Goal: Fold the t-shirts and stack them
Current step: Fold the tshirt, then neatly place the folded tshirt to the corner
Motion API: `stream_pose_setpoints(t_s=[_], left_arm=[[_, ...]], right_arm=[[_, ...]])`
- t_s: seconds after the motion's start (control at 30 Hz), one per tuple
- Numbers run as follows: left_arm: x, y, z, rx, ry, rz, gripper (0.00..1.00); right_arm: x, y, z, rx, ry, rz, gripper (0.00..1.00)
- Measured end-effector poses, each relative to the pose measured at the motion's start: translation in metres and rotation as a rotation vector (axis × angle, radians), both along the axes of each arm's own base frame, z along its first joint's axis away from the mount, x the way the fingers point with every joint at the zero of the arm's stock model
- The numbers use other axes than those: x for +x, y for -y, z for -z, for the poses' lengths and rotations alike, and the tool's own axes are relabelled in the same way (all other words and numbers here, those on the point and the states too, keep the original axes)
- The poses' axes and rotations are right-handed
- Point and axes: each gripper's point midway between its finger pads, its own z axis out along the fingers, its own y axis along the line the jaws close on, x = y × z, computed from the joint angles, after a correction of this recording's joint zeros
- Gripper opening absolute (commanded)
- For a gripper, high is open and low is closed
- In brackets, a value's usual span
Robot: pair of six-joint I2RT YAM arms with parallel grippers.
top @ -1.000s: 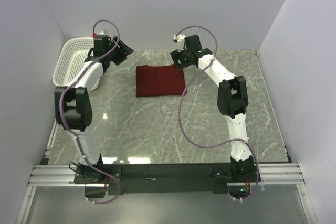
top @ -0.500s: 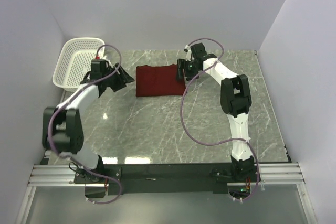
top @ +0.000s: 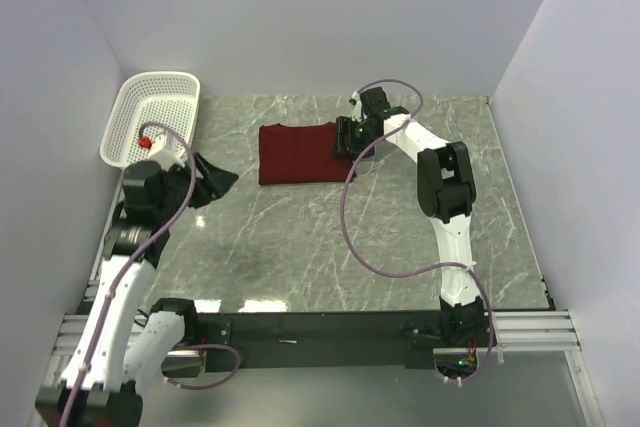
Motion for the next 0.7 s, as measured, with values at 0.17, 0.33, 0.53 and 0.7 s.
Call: stream_pose_setpoints(t_s=[0.17,0.33,0.53,0.7], left_arm=[[-0.033,-0.004,0.006,-0.010,-0.011,-0.017,0.67],[-0.048,-0.007,0.014,-0.014,-0.049,-0.036,0.67],[-0.056,-0.007,0.022,-0.026,-0.079,-0.043,0.67],[-0.064,-0.008,0.029,-0.033,-0.091,-0.053,0.67]], right_arm=[[0.003,0.007,0.003,-0.051,0.027,-0.009,0.75],[0.006,0.012,0.004,-0.097,0.049,-0.004,0.76],[0.004,0.003,0.004,-0.050,0.036,-0.038,0.70],[-0.001,-0.010,0.005,0.014,0.015,-0.079,0.42]])
